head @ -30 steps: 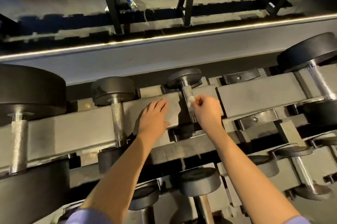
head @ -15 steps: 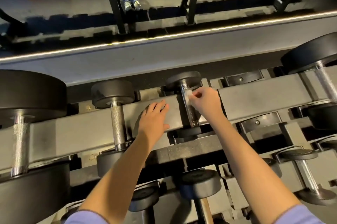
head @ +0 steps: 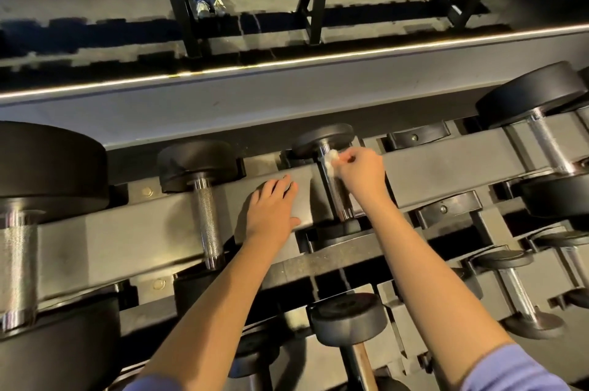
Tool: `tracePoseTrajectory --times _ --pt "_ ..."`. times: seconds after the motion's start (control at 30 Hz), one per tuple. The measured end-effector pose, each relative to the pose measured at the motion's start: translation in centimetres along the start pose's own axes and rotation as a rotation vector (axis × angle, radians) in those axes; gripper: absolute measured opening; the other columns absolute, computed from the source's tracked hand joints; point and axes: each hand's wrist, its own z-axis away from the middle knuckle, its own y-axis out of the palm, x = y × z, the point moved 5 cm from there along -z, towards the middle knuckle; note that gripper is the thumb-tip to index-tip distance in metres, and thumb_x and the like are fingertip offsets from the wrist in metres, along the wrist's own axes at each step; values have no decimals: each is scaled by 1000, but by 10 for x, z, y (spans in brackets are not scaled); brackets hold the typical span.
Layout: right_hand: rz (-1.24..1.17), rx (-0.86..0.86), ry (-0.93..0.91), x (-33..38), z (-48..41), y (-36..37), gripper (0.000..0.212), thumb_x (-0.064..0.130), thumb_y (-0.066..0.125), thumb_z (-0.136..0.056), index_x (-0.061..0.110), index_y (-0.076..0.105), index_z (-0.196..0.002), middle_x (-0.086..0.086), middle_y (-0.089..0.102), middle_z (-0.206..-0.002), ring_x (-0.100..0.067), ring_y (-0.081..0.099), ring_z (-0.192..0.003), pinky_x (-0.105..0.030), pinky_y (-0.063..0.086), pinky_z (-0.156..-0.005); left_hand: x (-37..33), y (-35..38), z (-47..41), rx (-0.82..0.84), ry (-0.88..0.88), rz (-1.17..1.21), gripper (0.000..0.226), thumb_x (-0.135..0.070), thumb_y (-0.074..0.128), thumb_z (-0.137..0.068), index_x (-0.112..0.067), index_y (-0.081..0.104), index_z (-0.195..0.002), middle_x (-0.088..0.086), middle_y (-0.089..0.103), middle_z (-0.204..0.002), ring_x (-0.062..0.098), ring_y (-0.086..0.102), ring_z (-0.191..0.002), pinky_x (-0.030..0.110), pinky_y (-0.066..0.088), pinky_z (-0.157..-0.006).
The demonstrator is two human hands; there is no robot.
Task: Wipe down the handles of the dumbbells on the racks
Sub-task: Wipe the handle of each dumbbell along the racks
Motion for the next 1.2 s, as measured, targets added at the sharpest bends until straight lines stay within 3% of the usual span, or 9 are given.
tracePoseTrajectory --times 0.1,0.27,0.63,0.73,0.9,1.0,1.07,1.13,1.2 --pt "-57 -40 24 7 -13 4 13 18 61 -91 13 70 -99 1 64 -88 -14 60 -83 -26 47 -72 0 1 0 -3 5 -6 74 -39 54 -94 -21 13 -152 -3 8 -159 19 7 -145 39 13 -117" --pt "-75 -2 -24 -1 -1 2 13 22 65 -89 10 70 -90 2 62 -74 -15 58 -73 -30 47 -71 0 1 0 -22 16 -15 74 -40 54 -93 -21 14 -152 -2 10 -159 20 9 -145 38 14 -116" --pt "99 93 107 -33 53 -10 6 16 66 -87 16 68 -82 -3 66 -82 -22 63 -83 -38 54 -76 -2 -4 -2 23 39 -32 69 -38 54 -94 -19 20 -150 0 15 -157 22 14 -142 39 19 -115" --pt "-5 36 40 -28 61 -15 12 21 65 -89 13 72 -95 -3 68 -83 -19 63 -80 -34 54 -75 -2 -15 -5 11 35 244 51 -32 49 -97 -20 37 -145 -1 34 -148 18 27 -136 36 26 -112" --pt "-219 79 -29 -17 62 -14 20 22 61 -92 10 72 -104 -4 70 -85 -19 64 -81 -36 54 -78 -29 -25 -5 59 -34 1121 37 -21 54 -96 -17 54 -133 -2 61 -120 12 59 -107 25 48 -94" --pt "-253 143 -66 -16 61 -10 18 20 59 -93 12 73 -100 -10 70 -80 -27 65 -77 -43 54 -76 -46 -29 -8 49 -37 1242 24 -19 56 -95 -18 63 -118 -4 65 -102 3 61 -86 16 53 -70" --pt "-277 167 -65 -19 58 -9 19 17 56 -94 13 72 -103 -9 71 -87 -23 65 -80 -37 55 -78 -47 -28 -15 -39 -102 1243 13 -19 61 -92 -20 67 -104 -7 65 -94 5 61 -86 24 54 -78" --pt "-206 137 -86 -24 56 -11 24 14 52 -96 13 68 -113 -5 69 -106 -12 62 -92 -16 49 -80 -42 -26 -20 -147 -185 1203 7 -20 63 -90 -22 67 -95 -9 64 -87 6 61 -85 29 52 -83" --pt "-17 47 -134 -33 55 -11 32 19 48 -98 12 59 -127 -3 60 -126 -10 54 -111 -16 40 -92 -35 -29 -24 -264 -257 1180 5 -19 62 -90 -24 64 -88 -12 61 -81 1 58 -78 25 51 -78"
